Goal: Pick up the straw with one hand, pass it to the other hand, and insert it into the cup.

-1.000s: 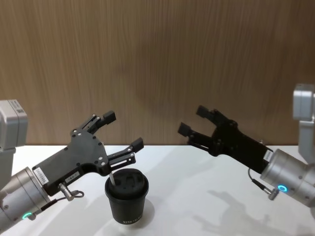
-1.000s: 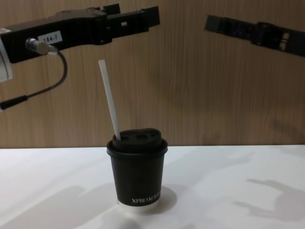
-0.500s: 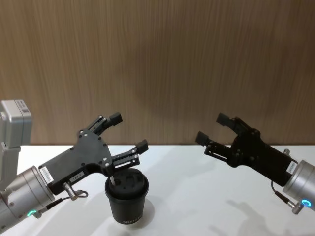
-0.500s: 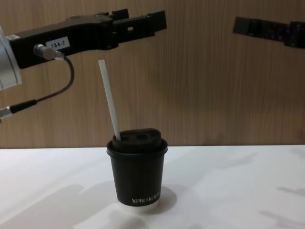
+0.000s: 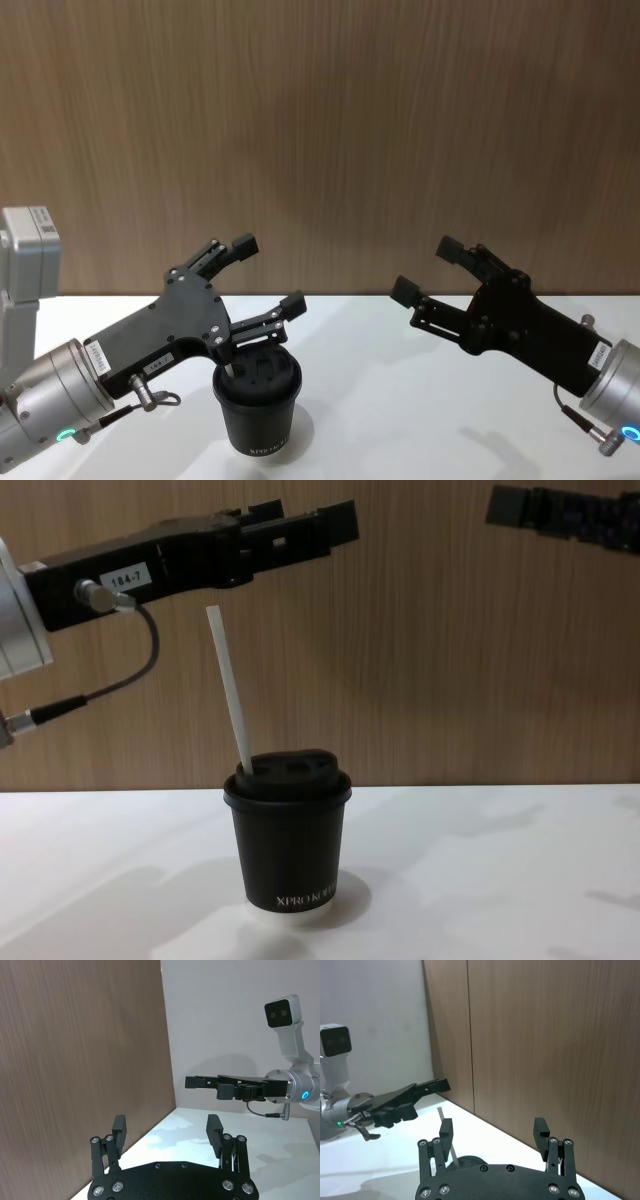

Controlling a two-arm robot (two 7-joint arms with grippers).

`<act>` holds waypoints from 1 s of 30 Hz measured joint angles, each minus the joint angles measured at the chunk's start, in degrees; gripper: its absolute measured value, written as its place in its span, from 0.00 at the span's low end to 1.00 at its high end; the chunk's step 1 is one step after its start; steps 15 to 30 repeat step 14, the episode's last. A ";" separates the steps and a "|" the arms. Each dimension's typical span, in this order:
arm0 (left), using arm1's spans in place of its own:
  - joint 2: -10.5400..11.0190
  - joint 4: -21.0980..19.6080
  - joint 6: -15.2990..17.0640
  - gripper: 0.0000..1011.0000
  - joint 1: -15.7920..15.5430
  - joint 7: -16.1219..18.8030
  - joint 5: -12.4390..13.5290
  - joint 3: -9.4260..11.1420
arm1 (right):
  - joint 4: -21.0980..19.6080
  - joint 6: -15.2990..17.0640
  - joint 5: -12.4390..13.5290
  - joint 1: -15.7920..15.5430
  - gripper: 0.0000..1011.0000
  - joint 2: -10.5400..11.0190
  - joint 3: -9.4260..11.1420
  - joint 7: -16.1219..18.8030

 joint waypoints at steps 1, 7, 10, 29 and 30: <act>0.01 0.09 -0.07 0.99 -0.03 -0.17 -0.12 0.03 | -0.46 0.09 0.09 -0.23 0.99 0.11 0.03 -0.24; 0.09 0.54 -0.44 0.99 -0.21 -1.11 -0.79 0.17 | -1.74 0.36 0.31 -0.89 0.99 0.41 0.10 -0.91; 0.10 0.69 -0.60 0.99 -0.28 -1.45 -1.01 0.23 | -2.28 0.47 0.41 -1.17 0.99 0.55 0.13 -1.15; 0.12 0.84 -0.72 0.99 -0.34 -1.74 -1.23 0.29 | -2.90 0.56 0.51 -1.46 0.99 0.68 0.16 -1.45; 0.12 0.84 -0.72 0.99 -0.34 -1.74 -1.23 0.29 | -2.90 0.56 0.51 -1.46 0.99 0.68 0.16 -1.45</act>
